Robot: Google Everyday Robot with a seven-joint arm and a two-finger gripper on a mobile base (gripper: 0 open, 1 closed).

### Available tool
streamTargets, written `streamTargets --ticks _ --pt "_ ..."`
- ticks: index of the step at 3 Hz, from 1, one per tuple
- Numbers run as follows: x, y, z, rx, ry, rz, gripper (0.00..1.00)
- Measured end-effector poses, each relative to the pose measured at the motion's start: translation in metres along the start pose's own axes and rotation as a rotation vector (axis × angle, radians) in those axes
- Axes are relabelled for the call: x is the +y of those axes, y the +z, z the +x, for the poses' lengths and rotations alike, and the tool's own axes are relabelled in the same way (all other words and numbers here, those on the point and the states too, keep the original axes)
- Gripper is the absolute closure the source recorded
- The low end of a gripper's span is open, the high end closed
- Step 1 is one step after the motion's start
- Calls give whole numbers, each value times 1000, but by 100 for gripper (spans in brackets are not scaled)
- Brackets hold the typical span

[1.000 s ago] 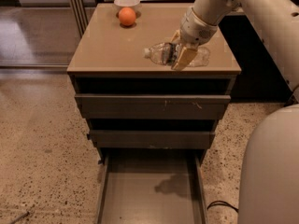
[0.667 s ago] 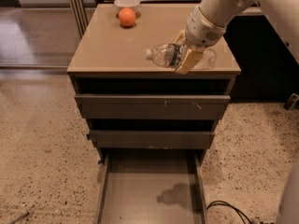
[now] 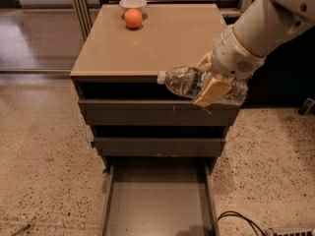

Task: Place water bottle into bottom drawer

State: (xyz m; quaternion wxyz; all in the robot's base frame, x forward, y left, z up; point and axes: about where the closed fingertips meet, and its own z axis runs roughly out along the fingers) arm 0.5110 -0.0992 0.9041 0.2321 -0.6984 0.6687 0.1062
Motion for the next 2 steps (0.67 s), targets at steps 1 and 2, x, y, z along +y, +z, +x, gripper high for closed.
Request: streamTargets --ticks 1,2 --pt "40 36 23 3 73 -44 100" --pt "63 85 44 -21 106 -114 100"
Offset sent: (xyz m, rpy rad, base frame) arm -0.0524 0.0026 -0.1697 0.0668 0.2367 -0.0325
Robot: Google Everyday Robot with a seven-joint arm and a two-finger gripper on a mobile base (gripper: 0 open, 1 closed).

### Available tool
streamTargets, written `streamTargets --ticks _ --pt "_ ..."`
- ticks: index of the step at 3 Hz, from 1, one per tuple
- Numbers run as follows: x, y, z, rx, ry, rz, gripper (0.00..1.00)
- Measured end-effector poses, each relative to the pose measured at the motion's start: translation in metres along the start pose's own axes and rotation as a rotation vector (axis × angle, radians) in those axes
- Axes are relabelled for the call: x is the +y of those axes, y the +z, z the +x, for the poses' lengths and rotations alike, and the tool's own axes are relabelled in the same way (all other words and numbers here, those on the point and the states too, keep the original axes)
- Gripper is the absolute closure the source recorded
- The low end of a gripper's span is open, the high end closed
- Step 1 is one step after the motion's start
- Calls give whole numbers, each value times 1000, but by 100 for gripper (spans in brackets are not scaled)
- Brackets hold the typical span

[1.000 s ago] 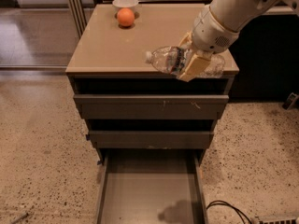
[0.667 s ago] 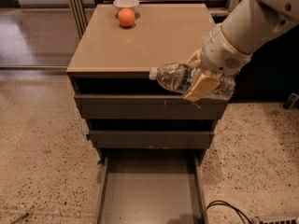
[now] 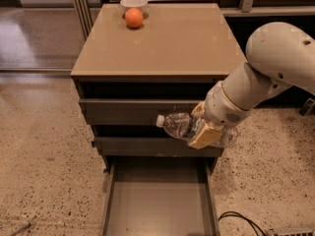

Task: Place water bottle into bottom drawer

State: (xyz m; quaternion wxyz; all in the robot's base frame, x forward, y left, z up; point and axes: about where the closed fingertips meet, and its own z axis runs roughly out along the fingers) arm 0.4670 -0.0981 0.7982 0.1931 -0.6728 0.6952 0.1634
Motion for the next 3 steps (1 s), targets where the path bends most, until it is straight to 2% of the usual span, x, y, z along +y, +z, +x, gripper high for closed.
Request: streamTargets --ticks 2,3 --pt "3 5 2 -7 8 17 100" --pt "15 41 21 -36 37 13 100"
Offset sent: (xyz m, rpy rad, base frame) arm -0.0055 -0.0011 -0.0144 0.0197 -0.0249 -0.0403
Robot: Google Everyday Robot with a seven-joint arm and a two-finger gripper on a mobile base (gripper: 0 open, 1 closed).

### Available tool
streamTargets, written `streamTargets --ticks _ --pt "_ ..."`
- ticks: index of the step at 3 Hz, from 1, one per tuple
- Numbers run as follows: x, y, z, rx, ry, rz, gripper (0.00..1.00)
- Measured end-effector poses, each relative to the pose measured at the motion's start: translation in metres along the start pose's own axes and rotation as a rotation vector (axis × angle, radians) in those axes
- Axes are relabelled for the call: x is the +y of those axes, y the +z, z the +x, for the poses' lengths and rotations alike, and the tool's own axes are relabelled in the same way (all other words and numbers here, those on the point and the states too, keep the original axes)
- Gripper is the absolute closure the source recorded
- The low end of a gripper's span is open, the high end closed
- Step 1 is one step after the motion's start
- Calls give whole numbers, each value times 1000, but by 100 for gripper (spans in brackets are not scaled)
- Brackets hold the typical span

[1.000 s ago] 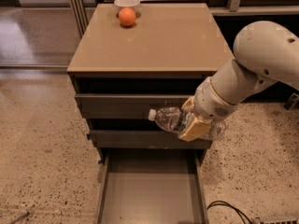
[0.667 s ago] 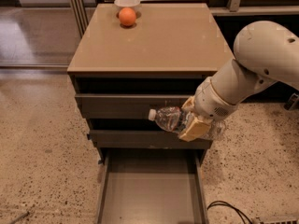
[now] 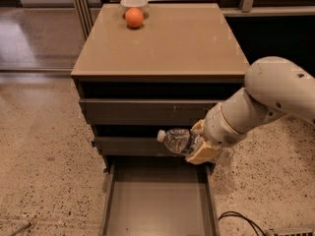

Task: Place water bottle into bottom drawer

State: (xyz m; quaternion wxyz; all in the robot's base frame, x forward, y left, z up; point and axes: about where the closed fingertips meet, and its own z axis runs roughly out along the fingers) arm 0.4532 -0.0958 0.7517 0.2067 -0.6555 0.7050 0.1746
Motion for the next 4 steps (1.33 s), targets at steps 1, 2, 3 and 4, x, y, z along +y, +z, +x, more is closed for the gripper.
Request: streamTargets --ticks 1,2,3,4 --pt "15 48 28 -62 57 -13 100" --pt "30 97 44 -103 89 -44 100" --pt "38 141 47 -119 85 -79 100" --pt "49 175 48 -145 79 -131 100"
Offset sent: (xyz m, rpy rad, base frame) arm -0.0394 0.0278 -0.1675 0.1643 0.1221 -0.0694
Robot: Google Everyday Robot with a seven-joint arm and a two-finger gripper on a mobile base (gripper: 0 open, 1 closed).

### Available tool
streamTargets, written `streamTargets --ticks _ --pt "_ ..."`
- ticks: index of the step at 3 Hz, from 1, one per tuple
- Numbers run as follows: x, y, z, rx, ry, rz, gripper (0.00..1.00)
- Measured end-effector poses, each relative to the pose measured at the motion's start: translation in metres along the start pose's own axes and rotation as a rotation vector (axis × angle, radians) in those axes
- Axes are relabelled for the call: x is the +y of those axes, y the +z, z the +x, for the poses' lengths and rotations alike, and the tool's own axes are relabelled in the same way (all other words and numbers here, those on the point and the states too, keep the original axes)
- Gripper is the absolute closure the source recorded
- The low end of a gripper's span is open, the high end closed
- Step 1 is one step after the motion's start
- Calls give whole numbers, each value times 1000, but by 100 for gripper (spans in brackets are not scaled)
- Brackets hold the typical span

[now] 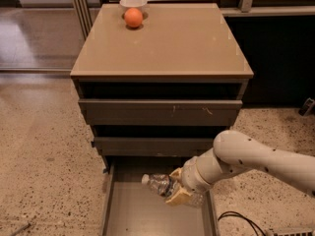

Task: Place water bottle into bottom drawer

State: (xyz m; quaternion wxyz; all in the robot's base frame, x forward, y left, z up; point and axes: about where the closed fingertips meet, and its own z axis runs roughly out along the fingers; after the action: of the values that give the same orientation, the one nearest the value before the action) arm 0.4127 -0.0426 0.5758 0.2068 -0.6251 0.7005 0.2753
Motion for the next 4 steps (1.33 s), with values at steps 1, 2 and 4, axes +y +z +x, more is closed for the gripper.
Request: streamTargets --ticks 1,2,4 --pt "0 1 0 1 1 1 100" --pt "-7 22 11 -5 31 35 100" --pt "-47 158 69 -21 173 54 100"
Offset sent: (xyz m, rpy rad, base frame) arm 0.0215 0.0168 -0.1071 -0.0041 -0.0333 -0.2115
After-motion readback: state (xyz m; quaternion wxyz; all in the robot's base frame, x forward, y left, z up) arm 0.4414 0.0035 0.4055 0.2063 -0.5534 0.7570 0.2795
